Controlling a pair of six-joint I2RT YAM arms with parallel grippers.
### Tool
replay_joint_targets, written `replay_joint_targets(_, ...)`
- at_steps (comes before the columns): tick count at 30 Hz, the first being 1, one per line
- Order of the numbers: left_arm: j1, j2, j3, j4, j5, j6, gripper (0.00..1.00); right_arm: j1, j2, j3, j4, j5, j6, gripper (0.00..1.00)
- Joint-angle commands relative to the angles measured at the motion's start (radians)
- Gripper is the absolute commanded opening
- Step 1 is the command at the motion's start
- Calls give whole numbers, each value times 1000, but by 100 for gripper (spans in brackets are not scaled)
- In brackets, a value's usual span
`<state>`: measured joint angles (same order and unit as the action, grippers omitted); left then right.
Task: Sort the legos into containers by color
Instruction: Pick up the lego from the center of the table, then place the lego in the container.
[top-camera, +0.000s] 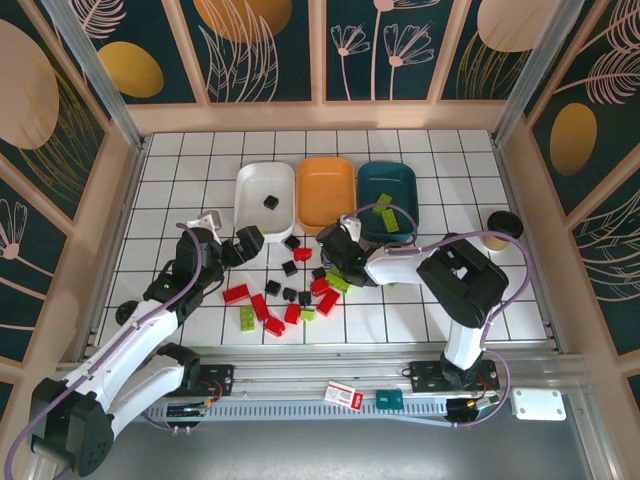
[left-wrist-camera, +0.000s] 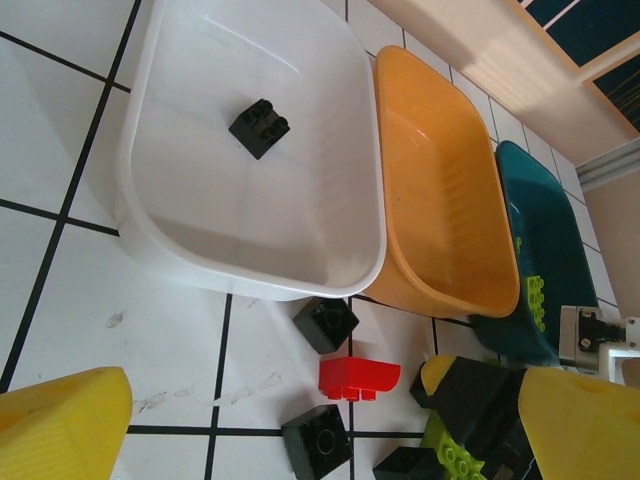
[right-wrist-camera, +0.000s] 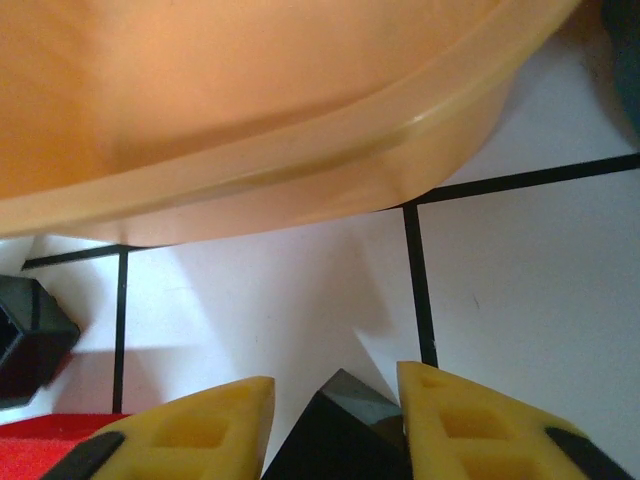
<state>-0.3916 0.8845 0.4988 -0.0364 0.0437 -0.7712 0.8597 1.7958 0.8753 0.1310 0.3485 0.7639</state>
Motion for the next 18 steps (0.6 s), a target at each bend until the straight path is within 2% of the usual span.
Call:
replay_joint_targets(1,-1,-12,13,-31,-12,15,99,7,-67,-49,7,38,-23,23)
replay_joint_targets(8,-1,-22,33,-48,-26,22,99,9,-272,-172,61,26,-99,16)
replay_joint_targets(12,-1,-27,41,-53,-38,40,99,9,-410,-192,81,-73,-190,15)
replay_joint_targets(15,-1,-28,40,-63,-57,53,99,0,-397,-107,85,-216,-289,15)
replay_joint_targets(18,0,-36,28,-64,-70,39,99,-1,-289,36,75,-302,-351,15)
